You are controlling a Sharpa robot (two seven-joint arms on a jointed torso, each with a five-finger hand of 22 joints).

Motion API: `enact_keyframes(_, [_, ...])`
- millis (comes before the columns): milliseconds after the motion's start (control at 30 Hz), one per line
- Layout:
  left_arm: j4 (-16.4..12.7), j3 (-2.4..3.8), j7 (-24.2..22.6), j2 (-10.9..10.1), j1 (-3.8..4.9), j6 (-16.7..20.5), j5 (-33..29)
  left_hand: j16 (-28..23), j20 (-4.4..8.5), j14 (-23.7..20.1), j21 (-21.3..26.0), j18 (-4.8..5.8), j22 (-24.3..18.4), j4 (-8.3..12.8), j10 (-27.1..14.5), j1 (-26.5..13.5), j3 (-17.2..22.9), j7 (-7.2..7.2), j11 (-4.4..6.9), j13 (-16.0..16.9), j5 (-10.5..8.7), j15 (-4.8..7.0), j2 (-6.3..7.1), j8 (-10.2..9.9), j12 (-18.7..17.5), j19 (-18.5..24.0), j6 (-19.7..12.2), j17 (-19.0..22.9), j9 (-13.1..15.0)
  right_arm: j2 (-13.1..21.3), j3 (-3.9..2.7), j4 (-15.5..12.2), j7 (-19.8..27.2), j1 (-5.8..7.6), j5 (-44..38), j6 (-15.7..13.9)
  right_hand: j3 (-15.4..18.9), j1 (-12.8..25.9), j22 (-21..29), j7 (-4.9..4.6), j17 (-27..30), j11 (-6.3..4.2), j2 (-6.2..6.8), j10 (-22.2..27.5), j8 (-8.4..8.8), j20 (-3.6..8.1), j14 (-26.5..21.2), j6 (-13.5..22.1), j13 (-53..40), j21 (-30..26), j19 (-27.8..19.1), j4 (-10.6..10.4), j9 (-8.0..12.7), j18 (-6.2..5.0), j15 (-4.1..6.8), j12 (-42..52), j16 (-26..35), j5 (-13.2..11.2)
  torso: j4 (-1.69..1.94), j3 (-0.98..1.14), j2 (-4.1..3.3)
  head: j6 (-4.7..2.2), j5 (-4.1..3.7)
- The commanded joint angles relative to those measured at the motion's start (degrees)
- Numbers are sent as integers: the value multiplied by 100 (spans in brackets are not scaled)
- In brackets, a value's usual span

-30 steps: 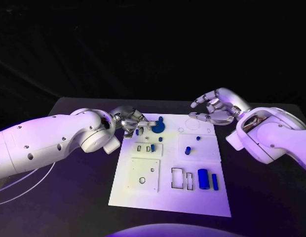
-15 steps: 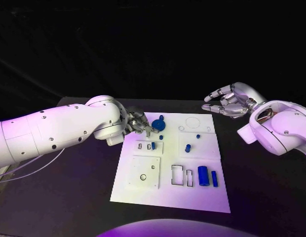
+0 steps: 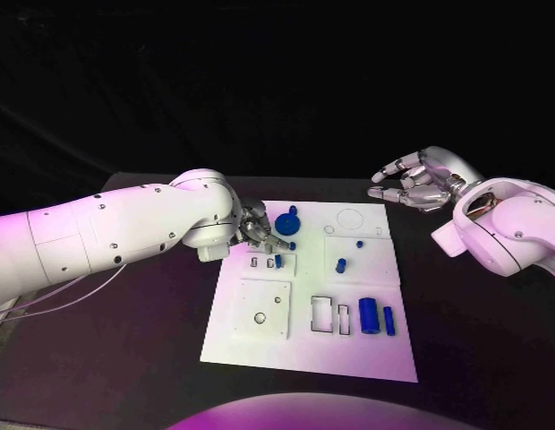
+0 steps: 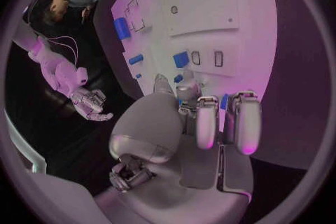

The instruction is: Assemble the parts on the task board

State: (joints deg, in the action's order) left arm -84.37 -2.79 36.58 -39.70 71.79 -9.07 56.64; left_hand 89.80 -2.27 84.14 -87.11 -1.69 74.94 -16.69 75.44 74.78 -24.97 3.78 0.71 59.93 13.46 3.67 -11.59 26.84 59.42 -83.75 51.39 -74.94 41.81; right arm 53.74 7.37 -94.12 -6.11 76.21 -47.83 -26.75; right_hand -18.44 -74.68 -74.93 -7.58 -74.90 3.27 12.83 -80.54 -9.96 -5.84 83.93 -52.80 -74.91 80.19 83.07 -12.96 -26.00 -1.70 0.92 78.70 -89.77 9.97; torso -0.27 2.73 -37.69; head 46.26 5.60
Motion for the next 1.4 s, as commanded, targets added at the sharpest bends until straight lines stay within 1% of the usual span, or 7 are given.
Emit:
enact_keyframes(33, [55,-17,180,65,18,-355,-10,20,-30,586,-49,69,1064,-11,-31,-52,-169,2,-18,13,-21,15,-12,-13,24,-349,-26,-1506,6,-6,0,15,-60,-3,-93,111,-46,-30,-947,-23,-1442,0,3,44,-25,-1,586,14,-295,-38,-31,-1,-5,-109,-48,-27,3,19,-8,-4,-12,13,9])
enact_keyframes(233, [135,-59,201,156,19,-412,-33,20,-33,586,-65,75,1095,-6,-45,-62,-161,4,-21,13,8,13,-23,-19,17,-366,-38,-1506,18,-3,1,40,-76,-4,-101,107,-48,-28,-932,-24,-1421,1,11,62,-25,-1,579,19,-274,-67,-50,-3,-6,-116,-48,-47,12,37,-9,-5,-14,32,10])
enact_keyframes(367, [158,-70,207,190,19,-427,-45,20,-36,586,-69,76,1101,-2,-55,-57,-157,6,-24,24,54,10,-27,-25,23,-369,-48,-1506,33,-2,1,54,-89,-4,-107,111,-49,-26,-924,-25,-1408,1,14,74,-25,-1,575,21,-261,-82,-61,-5,-7,-120,-49,-61,17,43,-4,-7,-13,48,2])
enact_keyframes(600, [179,-78,206,230,19,-447,-71,20,-38,586,-77,79,1117,4,-65,-32,-152,5,-24,28,99,8,-29,-27,22,-377,-52,-1506,49,-16,1,85,-107,-6,-113,128,-52,-17,-905,-26,-1372,3,17,96,-26,-2,563,25,-235,-119,-86,-13,-8,-130,-50,-85,31,54,-1,-1,-7,81,6])
enact_keyframes(833, [191,-80,208,248,19,-475,-99,20,-42,586,-88,83,1140,4,-83,88,-149,-5,-19,60,332,10,-48,-21,36,-384,-30,-1506,115,-33,2,108,-124,-11,-114,154,-54,-11,-890,-26,-1347,3,20,112,-27,-2,555,27,-217,-147,-105,-19,-10,-137,-50,-104,41,61,-3,-4,-9,92,13])
enact_keyframes(1067, [212,-81,210,272,19,-532,-120,20,-35,586,-98,87,1164,5,-94,224,-146,-18,-7,78,583,19,-58,-18,37,-393,-23,-1506,175,-56,4,133,-134,-20,-114,178,-58,-7,-875,-26,-1322,3,20,117,-29,-3,547,28,-211,-176,-124,-24,-12,-144,-51,-110,51,66,-3,3,-12,107,17])
enact_keyframes(1400, [291,-97,214,331,18,-562,-160,20,-34,586,-109,91,1183,2,-86,231,-148,-18,-6,98,611,19,-60,-20,55,-406,-22,-1506,181,-71,6,152,-126,-30,-114,177,-64,-2,-867,-26,-1308,3,18,116,-34,-3,542,25,-213,-193,-135,-31,-14,-148,-50,-109,57,71,-8,-1,-17,133,16])
